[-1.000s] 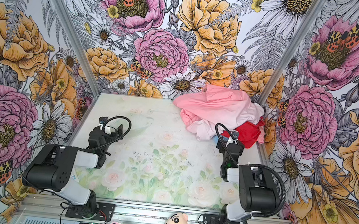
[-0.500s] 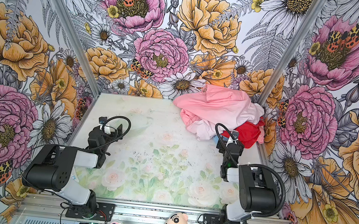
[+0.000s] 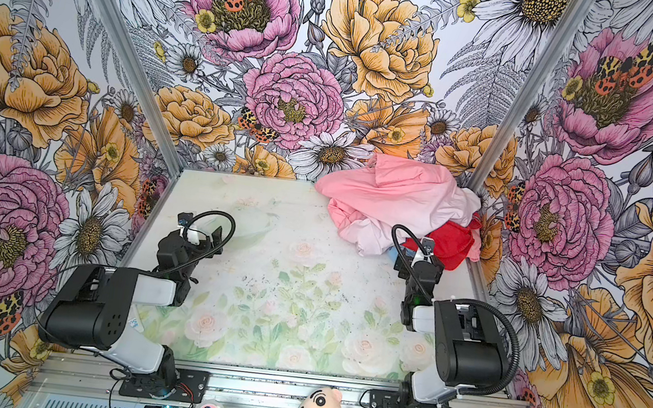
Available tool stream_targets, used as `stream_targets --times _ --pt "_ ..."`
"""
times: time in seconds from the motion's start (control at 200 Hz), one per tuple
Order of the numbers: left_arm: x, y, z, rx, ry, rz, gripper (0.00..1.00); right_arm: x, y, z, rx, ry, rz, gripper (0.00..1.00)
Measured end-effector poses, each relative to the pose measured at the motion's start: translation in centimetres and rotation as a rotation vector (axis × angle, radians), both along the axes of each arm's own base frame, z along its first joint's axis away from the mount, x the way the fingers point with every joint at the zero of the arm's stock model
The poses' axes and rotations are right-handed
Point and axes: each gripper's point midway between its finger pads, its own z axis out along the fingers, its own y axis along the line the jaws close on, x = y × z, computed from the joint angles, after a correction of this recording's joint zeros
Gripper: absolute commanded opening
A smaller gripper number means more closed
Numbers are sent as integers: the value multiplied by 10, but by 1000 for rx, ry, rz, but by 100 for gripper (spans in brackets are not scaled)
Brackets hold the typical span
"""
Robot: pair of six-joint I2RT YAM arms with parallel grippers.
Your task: Pick out a specific cloth from the pile
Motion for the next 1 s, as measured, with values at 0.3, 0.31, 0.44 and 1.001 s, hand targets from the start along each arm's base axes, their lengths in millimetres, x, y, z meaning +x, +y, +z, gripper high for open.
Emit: stream_targets --times 0.3,0.31,0.44,1.001 --pt "-2 -111 129 18 -138 -208 99 -29 13 32 -7 -67 31 98" --pt "-2 -118 133 23 -136 -225 99 -29 14 34 -5 -69 35 98" --pt "-11 -196 176 99 -102 -447 99 -26 27 66 28 -62 74 100" --pt "-93 -304 136 279 -29 -1011 99 13 50 -29 329 477 -18 76"
